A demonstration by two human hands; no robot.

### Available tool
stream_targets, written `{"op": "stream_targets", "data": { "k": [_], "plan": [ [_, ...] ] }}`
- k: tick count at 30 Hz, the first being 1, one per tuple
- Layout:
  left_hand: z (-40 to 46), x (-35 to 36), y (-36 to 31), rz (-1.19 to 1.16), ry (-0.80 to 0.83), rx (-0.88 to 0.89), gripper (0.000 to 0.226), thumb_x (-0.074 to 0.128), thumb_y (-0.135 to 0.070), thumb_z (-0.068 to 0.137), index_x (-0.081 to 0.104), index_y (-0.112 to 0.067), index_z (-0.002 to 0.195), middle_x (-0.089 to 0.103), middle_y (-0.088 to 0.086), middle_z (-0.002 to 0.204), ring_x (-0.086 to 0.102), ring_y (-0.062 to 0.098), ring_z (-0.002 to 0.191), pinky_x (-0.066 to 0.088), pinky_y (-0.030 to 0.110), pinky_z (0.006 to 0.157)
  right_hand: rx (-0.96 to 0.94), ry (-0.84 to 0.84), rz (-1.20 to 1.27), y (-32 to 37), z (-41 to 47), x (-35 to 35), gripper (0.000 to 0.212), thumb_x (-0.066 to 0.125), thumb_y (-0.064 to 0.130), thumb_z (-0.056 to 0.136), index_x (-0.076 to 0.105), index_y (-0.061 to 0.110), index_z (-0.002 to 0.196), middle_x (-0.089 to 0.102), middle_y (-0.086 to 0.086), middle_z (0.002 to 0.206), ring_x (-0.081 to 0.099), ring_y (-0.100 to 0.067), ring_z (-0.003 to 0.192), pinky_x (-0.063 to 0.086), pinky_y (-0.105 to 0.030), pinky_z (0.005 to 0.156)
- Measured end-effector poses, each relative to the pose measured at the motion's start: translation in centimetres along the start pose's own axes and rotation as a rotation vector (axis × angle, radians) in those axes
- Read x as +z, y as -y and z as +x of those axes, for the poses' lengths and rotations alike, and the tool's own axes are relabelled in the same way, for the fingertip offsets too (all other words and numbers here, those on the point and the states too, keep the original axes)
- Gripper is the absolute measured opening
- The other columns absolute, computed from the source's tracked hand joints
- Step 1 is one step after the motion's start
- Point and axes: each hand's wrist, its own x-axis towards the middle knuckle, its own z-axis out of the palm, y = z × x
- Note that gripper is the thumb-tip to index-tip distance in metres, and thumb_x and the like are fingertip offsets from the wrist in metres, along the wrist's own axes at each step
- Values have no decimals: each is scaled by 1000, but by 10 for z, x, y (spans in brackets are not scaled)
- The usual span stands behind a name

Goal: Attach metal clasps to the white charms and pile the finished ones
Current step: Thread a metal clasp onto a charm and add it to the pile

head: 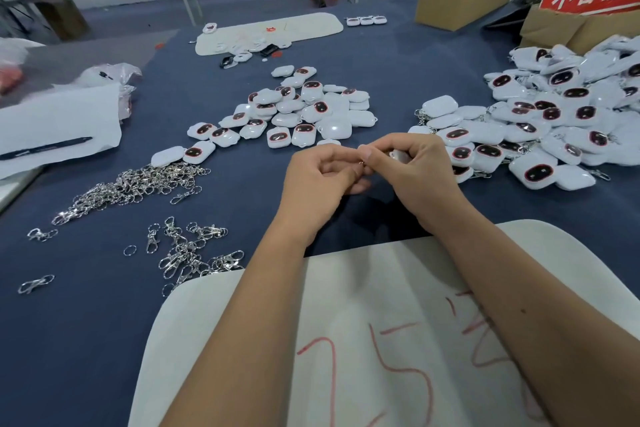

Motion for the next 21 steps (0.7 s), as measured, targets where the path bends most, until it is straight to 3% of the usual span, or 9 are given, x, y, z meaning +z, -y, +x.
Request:
{"op": "stream_targets", "data": {
  "k": [2,5,8,13,18,21],
  "plan": [
    [1,-1,0,-16,-3,-6,13,65,1,96,75,-5,102,78,12,91,74,23,77,62,33,83,0,-1,19,-1,0,-1,18,74,28,93,79,25,76,74,-2,72,64,-37,75,52,-46,74],
    [3,-1,1,11,5,-5,12,64,-6,98,76,-6,100,78,8,91,73,16,79,59,26,78,-9,6,72,-2,1,-4,20,71,22,96,77,22,76,74,0,72,66,-11,74,51,-24,76],
    [3,-1,0,-26,15,-25,10,64,-5,99,73,-3,99,78,9,91,74,17,81,59,25,78,-4,5,101,-1,1,-4,19,71,20,97,76,18,78,74,0,72,63,-3,71,45,-10,68],
    [2,-4,0,-130,-49,-43,9,71,5,90,70,-3,93,74,8,76,74,19,73,58,23,73,-7,-18,88,-2,1,-4,18,70,20,97,75,17,80,73,5,70,57,0,63,42,-9,64],
    [2,-6,0,-189,-173,-14,13,76,4,86,70,-4,93,78,11,83,77,24,76,59,25,73,18,-91,11,-4,3,-2,15,73,23,95,76,22,81,68,18,69,55,1,63,40,-8,65],
    [3,-9,2,-77,-231,53,15,80,0,83,71,-7,93,77,10,82,76,20,77,60,28,76,-34,-108,-109,-1,1,-1,6,75,21,95,80,24,96,71,20,88,59,2,77,41,-9,75]
  ]
}}
